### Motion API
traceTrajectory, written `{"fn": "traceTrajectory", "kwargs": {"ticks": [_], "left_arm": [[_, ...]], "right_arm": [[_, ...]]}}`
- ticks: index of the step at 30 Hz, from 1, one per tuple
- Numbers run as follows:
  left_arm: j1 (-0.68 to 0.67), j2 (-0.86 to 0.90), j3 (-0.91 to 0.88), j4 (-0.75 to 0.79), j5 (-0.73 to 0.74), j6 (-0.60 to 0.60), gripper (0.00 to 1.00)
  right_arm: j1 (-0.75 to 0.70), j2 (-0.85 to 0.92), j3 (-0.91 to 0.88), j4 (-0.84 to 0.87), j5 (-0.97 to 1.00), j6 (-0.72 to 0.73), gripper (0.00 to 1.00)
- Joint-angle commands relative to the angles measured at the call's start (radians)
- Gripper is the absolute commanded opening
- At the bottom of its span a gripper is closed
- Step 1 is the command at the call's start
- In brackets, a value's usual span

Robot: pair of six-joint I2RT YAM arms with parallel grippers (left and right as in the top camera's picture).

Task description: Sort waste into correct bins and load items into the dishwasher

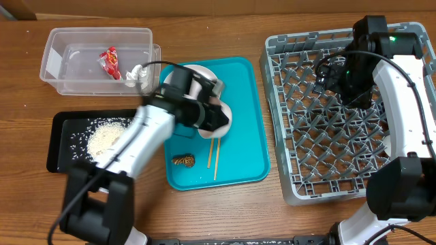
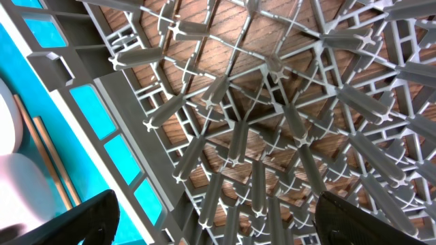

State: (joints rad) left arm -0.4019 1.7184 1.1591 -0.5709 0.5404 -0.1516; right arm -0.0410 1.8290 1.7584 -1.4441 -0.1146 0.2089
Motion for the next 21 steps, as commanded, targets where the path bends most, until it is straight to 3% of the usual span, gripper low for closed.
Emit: {"fn": "traceTrajectory", "kwargs": {"ticks": [1, 4, 7, 12, 13, 14, 16, 21], "left_arm": [[-0.116, -0.018, 0.016, -0.008, -0.407, -0.005, 0.04], [-0.19, -0.017, 0.016, 0.003, -0.526, -0.005, 0.04], [-0.221, -0.016, 0.016, 0.014, -0.552, -0.005, 0.05], [-0.225, -0.012, 0.016, 0.022, -0.548, -0.006, 0.17], [-0.225, -0.012, 0.016, 0.022, -0.548, -0.006, 0.21], [-0.225, -0.012, 0.016, 0.022, -0.548, -0.006, 0.33], [-0.225, -0.013, 0.016, 0.022, -0.548, -0.006, 0.67], [-0.205, -0.051, 0.061, -0.031, -0.547, -0.073, 0.82]], "right_arm": [[0.002, 0.003, -0.005, 0.002, 0.009, -0.004, 0.93], [0.002, 0.003, -0.005, 0.002, 0.009, -0.004, 0.93], [0.002, 0.003, -0.005, 0.002, 0.009, -0.004, 0.93], [0.002, 0.003, -0.005, 0.002, 0.009, -0.004, 0.93], [0.002, 0.003, -0.005, 0.002, 0.009, -0.004, 0.94], [0.002, 0.003, -0.005, 0.002, 0.009, -0.004, 0.94], [0.002, 0.003, -0.005, 0.002, 0.009, -0.004, 0.94], [0.002, 0.003, -0.005, 0.002, 0.009, -0.004, 0.94]]}}
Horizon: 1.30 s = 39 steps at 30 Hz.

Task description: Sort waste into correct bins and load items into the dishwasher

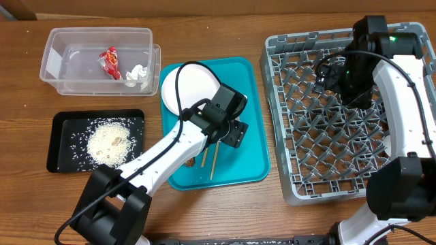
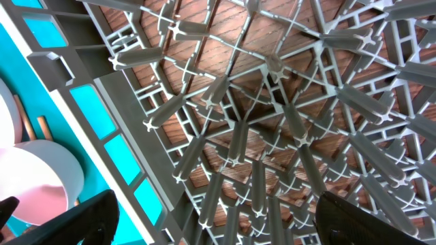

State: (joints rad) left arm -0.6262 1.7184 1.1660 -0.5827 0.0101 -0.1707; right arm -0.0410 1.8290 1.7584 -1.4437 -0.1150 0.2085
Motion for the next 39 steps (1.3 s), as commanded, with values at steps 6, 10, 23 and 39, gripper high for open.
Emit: {"fn": "traceTrajectory", "kwargs": {"ticks": [6, 10, 23, 39], "left_arm": [[0.139, -0.175, 0.101, -0.095, -0.017, -0.107, 0.86], [0.267, -0.307, 0.101, -0.177, -0.017, -0.107, 0.99], [0.594, -0.403, 0.099, -0.435, -0.016, -0.177, 1.0], [0.593, -0.351, 0.098, -0.437, 0.017, -0.197, 1.0]], "right_arm": [[0.002, 0.003, -0.005, 0.002, 0.01, -0.004, 0.94], [0.007, 0.002, 0.019, -0.004, 0.009, -0.004, 0.93], [0.335, 0.029, 0.169, 0.061, -0.018, -0.048, 0.98], [0.568, 0.187, 0.019, 0.147, -0.021, 0.032, 0.91]]}}
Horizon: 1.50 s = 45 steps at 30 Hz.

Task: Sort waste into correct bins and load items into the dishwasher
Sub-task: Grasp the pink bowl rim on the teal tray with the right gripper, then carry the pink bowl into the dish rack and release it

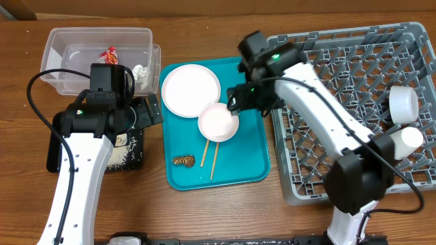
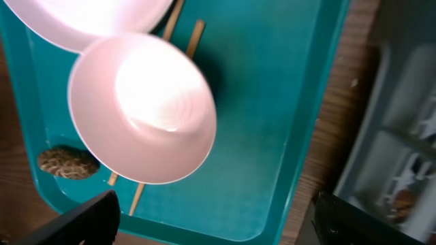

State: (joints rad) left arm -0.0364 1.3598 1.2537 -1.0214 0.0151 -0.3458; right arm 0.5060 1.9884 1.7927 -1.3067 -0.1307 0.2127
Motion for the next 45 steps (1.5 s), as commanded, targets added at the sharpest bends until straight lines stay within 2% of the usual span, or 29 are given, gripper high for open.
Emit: {"fn": "traceTrajectory", "kwargs": {"ticks": [1, 9, 13, 15, 20, 24, 33, 40, 45], "left_arm": [[0.003, 0.008, 0.011, 0.002, 0.012, -0.021, 1.0], [0.003, 0.008, 0.011, 0.002, 0.011, -0.022, 1.0], [0.003, 0.008, 0.011, 0.003, 0.011, -0.022, 1.0], [0.003, 0.008, 0.011, 0.005, 0.012, -0.022, 1.0], [0.003, 0.008, 0.011, 0.005, 0.011, -0.022, 1.0], [0.003, 0.008, 0.011, 0.005, 0.012, -0.022, 1.0], [0.003, 0.008, 0.011, 0.005, 0.012, -0.022, 1.0], [0.003, 0.008, 0.011, 0.005, 0.011, -0.026, 1.0], [0.003, 0.008, 0.011, 0.005, 0.011, -0.025, 1.0]], "right_arm": [[0.027, 0.04, -0.019, 0.017, -0.005, 0.036, 0.89], [0.043, 0.139, -0.027, 0.076, -0.005, 0.081, 0.64], [0.043, 0.168, -0.027, 0.092, -0.005, 0.08, 0.62], [0.043, 0.175, -0.037, 0.107, -0.005, 0.08, 0.57], [0.043, 0.178, -0.054, 0.124, -0.005, 0.08, 0.26], [0.042, 0.178, -0.054, 0.13, -0.005, 0.08, 0.15], [0.042, 0.178, -0.054, 0.135, -0.005, 0.08, 0.04], [0.042, 0.177, -0.048, 0.139, -0.002, 0.08, 0.04], [0.036, 0.133, 0.06, 0.077, 0.045, 0.08, 0.04]]}}
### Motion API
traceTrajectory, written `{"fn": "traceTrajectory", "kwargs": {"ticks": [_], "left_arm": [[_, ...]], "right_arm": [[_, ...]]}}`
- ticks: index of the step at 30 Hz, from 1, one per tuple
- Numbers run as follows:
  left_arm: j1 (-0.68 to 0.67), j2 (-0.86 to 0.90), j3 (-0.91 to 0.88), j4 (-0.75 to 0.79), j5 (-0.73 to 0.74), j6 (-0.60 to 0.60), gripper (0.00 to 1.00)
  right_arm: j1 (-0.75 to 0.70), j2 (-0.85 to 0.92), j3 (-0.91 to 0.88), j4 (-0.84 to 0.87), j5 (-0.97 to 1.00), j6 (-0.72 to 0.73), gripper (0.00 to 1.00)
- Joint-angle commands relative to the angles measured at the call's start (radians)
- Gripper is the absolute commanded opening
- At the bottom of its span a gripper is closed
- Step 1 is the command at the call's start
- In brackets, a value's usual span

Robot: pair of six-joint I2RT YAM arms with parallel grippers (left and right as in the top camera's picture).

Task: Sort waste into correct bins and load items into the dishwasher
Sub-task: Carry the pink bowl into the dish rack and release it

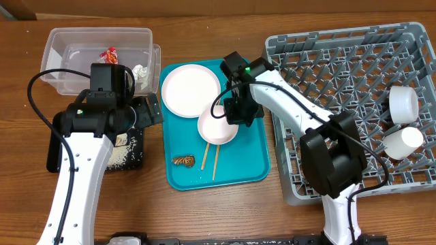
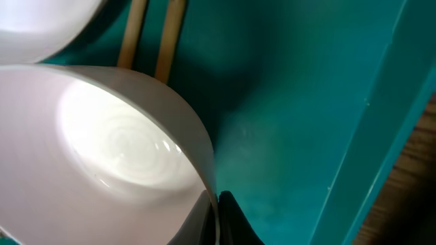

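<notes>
A pink bowl sits on the teal tray, lying over a pair of chopsticks. My right gripper is shut on the bowl's right rim. In the right wrist view the rim runs down between the two black fingertips, with the chopsticks behind the bowl. A white plate lies at the tray's back. My left gripper hovers open by the black tray of rice, holding nothing.
A brown scrap of food lies at the tray's front left. The grey dish rack at the right holds two white cups. A clear bin at the back left contains a red wrapper and a tissue.
My right gripper, open above the bowl's right side, has come down and shut on its rim. The bowl has shifted slightly on the tray. The left arm has not moved.
My left arm was first over the tray at the bowl while the right hung over the rack. Then the left gripper was at the tray's middle. Later the left stood by the black tray, the bowl lay on the chopsticks, and the right gripper, then above it, now grips it.
</notes>
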State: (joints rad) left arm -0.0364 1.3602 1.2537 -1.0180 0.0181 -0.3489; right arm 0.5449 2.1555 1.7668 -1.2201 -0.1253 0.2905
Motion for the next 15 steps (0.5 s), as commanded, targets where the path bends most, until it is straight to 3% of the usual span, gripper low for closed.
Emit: {"fn": "traceTrajectory", "kwargs": {"ticks": [1, 7, 15], "left_arm": [[0.003, 0.008, 0.011, 0.001, 0.008, -0.022, 1.0], [0.003, 0.008, 0.011, 0.002, 0.008, -0.023, 1.0], [0.003, 0.008, 0.011, 0.017, 0.008, -0.022, 1.0]], "right_arm": [[-0.007, -0.053, 0.118, -0.025, 0.073, 0.002, 0.04], [-0.066, -0.191, 0.301, -0.056, 0.386, 0.002, 0.04], [-0.22, -0.27, 0.312, 0.074, 1.044, 0.002, 0.04]]}}
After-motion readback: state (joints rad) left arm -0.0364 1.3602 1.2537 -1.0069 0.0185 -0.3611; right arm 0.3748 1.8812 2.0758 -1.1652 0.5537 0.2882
